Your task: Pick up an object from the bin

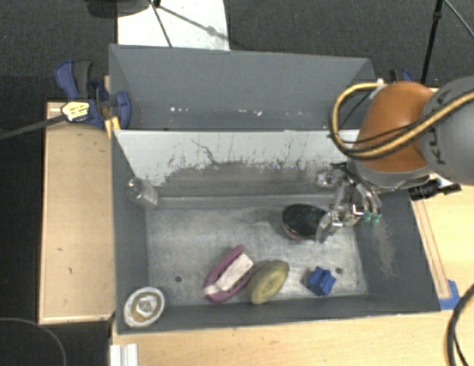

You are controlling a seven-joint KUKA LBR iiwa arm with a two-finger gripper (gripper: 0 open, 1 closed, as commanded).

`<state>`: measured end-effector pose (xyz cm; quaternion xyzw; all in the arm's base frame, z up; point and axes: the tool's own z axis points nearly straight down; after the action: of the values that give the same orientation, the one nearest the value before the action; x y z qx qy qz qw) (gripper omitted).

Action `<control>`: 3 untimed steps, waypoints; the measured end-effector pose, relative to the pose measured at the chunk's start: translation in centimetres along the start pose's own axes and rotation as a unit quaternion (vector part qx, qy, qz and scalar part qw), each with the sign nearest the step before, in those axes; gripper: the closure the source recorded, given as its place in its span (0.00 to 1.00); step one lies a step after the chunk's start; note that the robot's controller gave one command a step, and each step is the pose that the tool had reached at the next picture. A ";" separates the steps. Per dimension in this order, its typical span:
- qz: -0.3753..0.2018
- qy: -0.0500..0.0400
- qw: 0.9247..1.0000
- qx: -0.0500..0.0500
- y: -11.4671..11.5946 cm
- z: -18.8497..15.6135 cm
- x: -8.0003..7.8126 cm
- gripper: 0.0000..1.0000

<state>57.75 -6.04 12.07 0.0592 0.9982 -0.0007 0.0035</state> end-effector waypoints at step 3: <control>0.194 0.003 0.981 -0.001 2.2 4.8 1.4 1.00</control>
Offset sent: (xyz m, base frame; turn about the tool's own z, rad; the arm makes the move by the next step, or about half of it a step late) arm -0.0140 0.0683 -0.0507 0.1222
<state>56.67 -3.72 7.25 0.2512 0.9679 0.0015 0.0002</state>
